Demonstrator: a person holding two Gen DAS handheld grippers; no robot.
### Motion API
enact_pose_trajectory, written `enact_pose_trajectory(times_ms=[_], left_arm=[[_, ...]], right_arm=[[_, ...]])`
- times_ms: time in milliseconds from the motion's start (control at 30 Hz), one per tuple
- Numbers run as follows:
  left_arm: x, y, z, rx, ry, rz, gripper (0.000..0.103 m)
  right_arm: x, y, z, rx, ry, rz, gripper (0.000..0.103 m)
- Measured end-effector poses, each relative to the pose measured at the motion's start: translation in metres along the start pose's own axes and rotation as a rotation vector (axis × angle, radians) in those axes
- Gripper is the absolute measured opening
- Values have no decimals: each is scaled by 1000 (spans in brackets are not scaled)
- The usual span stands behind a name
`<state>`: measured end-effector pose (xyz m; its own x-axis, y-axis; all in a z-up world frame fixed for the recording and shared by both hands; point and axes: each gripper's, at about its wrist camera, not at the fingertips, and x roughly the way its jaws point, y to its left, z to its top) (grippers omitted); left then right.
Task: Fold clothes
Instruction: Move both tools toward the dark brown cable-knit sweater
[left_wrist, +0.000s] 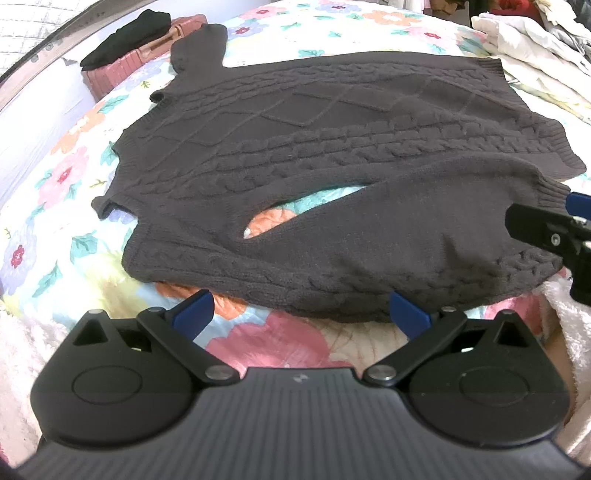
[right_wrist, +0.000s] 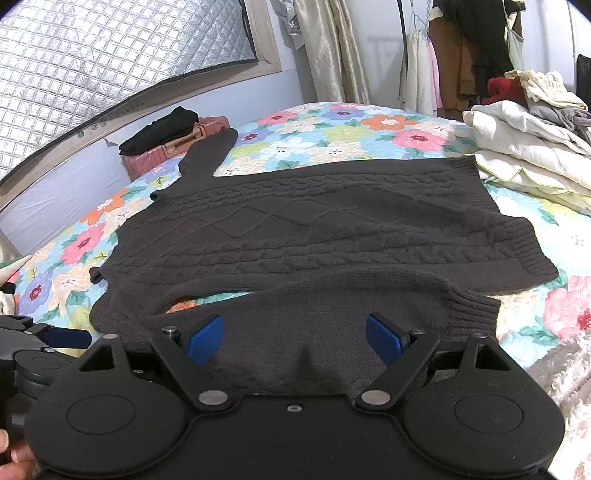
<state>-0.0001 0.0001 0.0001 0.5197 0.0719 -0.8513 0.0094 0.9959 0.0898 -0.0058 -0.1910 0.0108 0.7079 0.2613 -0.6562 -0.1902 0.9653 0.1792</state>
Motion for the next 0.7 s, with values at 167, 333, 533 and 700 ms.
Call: enact_pose_trajectory(times_ms=[167,333,533,700], left_arm=[[-1,1,0,2,-8,-11,103],[-1,1,0,3,-16,-22,103],[-2,2,0,5,-26,-35,103],[-2,1,0,31,-44,-18,103]], right_arm=[[0,0,0,5,6,2,88],[0,-4,0,5,11,-1,88],[5,-5,-1,11,21,-7,88],[8,-6,0,11,32,-12,88]])
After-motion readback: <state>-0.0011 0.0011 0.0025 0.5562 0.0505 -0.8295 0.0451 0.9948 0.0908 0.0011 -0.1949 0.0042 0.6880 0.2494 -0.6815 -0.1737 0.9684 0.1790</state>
